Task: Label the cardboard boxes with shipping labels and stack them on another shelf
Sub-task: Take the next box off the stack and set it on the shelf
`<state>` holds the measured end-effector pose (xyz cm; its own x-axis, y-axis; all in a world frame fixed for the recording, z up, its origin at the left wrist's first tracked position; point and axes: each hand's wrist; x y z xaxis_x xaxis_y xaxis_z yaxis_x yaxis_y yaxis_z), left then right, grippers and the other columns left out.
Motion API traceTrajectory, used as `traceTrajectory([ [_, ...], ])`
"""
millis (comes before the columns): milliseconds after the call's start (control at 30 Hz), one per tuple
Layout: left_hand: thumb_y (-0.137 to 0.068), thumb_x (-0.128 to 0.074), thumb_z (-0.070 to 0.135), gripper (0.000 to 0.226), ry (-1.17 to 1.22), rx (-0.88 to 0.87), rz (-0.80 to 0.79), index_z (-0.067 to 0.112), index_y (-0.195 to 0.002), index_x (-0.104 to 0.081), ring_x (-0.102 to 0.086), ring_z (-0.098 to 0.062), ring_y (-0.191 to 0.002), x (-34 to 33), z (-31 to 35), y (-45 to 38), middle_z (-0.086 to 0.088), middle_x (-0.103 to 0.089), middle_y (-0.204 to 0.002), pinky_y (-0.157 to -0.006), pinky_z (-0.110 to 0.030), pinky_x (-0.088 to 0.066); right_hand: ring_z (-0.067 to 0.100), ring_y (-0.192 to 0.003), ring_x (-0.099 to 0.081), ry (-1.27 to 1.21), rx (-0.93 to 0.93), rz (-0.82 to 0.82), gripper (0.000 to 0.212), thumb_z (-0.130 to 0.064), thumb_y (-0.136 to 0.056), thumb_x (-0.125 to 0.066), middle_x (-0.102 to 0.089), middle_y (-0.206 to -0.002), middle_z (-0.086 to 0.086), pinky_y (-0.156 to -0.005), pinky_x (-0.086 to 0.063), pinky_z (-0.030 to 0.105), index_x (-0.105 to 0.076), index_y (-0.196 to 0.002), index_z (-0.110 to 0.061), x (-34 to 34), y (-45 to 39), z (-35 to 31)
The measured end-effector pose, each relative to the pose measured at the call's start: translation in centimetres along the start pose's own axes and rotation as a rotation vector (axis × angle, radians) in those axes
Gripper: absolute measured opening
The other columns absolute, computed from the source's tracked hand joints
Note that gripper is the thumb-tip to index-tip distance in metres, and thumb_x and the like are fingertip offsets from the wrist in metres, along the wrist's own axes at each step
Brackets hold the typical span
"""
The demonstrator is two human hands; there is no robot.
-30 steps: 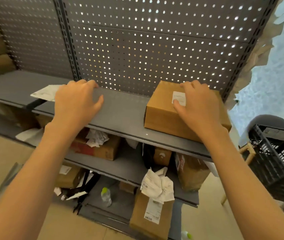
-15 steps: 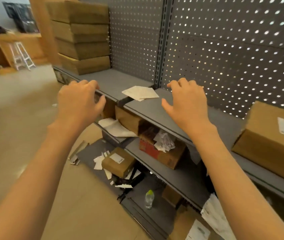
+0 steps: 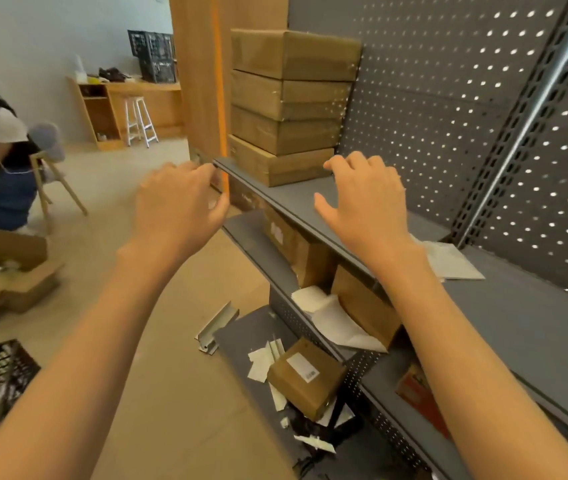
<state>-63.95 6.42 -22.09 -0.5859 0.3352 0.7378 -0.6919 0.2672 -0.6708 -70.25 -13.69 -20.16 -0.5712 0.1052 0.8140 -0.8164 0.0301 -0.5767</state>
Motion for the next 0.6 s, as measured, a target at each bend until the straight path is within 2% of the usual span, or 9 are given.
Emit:
traceTrajectory([
  [300, -0.089, -0.053, 0.036, 0.031, -0.018, 0.016, -0.009, 0.013, -0.107, -0.063, -0.057, -0.035, -0.098, -6.4, -8.2, -7.9, -0.012, -0.065, -0.104, -0.079, -0.041, -0.044, 0.030, -0.109, -0.049, -0.013, 0.032, 0.006, 0.037, -0.037, -0.093, -0.048, -0.055, -0.116, 0.009, -0.089, -0.037, 0.038, -0.052, -0.121, -0.013, -7.8, -11.3, -4.9],
  [600, -0.088, -0.053, 0.038, 0.032, -0.010, -0.066, 0.082, 0.015, -0.107, -0.065, -0.058, -0.033, -0.097, -14.1, -14.9, -20.5, -0.009, -0.067, -0.102, -0.078, -0.041, -0.044, 0.031, -0.107, -0.050, -0.032, 0.003, 0.092, 0.036, -0.036, -0.093, -0.048, -0.056, -0.113, 0.009, -0.087, -0.036, 0.038, -0.054, -0.119, -0.013, -15.3, -24.2, -8.2],
])
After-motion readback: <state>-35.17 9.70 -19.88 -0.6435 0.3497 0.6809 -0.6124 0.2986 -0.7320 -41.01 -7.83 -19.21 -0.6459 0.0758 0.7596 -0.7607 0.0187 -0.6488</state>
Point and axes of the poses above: each hand's wrist, its own y-axis away from the middle knuckle, its own x-axis out of the back of the hand, z = x × y
